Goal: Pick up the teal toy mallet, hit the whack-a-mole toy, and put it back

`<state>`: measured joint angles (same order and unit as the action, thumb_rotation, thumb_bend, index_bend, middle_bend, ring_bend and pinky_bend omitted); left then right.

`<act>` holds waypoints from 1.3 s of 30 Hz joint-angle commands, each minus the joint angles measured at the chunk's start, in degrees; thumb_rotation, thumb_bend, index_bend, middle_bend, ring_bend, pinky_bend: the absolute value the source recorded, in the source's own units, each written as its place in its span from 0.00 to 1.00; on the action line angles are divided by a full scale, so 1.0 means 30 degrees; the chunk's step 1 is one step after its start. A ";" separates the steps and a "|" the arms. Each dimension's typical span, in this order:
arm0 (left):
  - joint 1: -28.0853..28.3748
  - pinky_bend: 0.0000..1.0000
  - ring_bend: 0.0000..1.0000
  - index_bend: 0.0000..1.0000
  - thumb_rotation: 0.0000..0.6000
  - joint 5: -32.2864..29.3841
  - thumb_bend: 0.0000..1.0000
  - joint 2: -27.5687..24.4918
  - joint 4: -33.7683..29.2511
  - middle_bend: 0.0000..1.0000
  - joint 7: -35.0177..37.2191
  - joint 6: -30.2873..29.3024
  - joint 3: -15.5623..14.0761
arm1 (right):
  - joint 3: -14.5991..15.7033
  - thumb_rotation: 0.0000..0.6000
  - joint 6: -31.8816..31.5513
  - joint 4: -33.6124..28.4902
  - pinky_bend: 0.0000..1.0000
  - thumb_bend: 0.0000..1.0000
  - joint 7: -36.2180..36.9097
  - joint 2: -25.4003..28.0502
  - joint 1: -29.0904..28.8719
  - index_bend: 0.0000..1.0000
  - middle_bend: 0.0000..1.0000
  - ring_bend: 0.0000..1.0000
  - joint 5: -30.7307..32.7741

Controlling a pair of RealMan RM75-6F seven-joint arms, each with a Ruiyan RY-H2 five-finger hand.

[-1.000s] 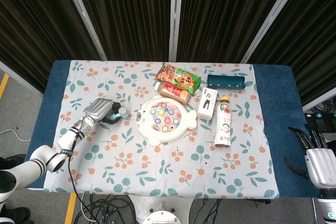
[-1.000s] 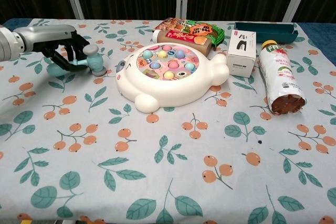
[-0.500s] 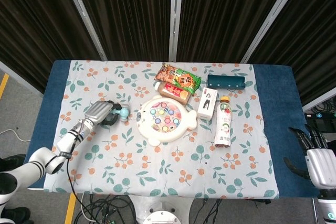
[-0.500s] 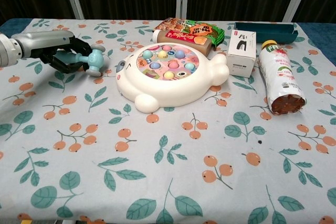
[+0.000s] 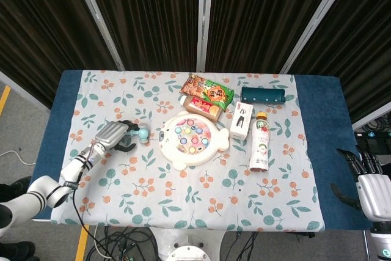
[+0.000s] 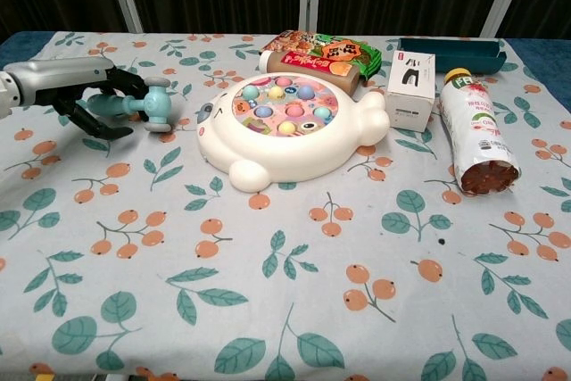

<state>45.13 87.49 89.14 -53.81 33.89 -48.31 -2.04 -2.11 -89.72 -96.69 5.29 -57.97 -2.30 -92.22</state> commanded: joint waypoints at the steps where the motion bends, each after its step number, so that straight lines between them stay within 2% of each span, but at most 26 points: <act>1: -0.0181 0.31 0.21 0.30 0.92 0.0132 0.31 -0.0137 -0.0179 0.33 0.0207 -0.0303 -0.0077 | 0.0017 1.00 -0.0039 -0.0035 0.00 0.18 -0.0045 0.0005 0.0026 0.13 0.21 0.00 -0.0043; 11: -0.0572 0.32 0.21 0.34 1.00 0.0216 0.30 -0.0446 -0.0622 0.36 0.0318 -0.0890 -0.0057 | 0.0025 1.00 -0.0088 -0.0165 0.00 0.17 -0.0197 0.0049 0.0040 0.13 0.21 0.00 -0.0143; 17: -0.0650 0.32 0.21 0.34 1.00 0.0123 0.30 -0.0479 -0.0717 0.36 0.0212 -0.0889 0.0048 | 0.0023 1.00 -0.0127 -0.0171 0.00 0.17 -0.0199 0.0052 0.0054 0.13 0.21 0.00 -0.0174; 22: -0.0785 0.31 0.20 0.29 0.98 0.0171 0.30 -0.0437 -0.0706 0.32 0.0104 -0.1244 0.0144 | 0.0011 1.00 -0.0150 -0.0142 0.00 0.17 -0.0149 0.0065 0.0062 0.13 0.21 0.00 -0.0176; 29: -0.1081 0.14 0.08 0.15 0.97 0.0311 0.30 -0.0722 -0.0983 0.19 0.0219 -0.1930 0.0194 | 0.0001 1.00 -0.0159 -0.0037 0.00 0.17 -0.0009 0.0063 0.0067 0.13 0.21 0.00 -0.0163; 35: -0.2214 0.11 0.05 0.11 0.97 -0.0333 0.28 -0.2357 -0.2335 0.14 -0.0333 -0.4301 0.1036 | -0.0045 1.00 0.0116 0.0065 0.00 0.17 0.0027 0.0265 -0.0129 0.13 0.21 0.00 -0.0189; 39: -0.3977 0.10 0.05 0.11 0.99 -0.2384 0.28 -0.4355 -0.4268 0.14 -0.3189 -0.5943 0.1877 | -0.0118 1.00 0.0627 0.0167 0.00 0.17 0.0754 0.0645 -0.0530 0.13 0.21 0.00 -0.0264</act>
<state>37.04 84.65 79.74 -62.42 30.06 -62.41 1.49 -2.36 -88.48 -96.37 6.62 -56.52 -3.38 -92.92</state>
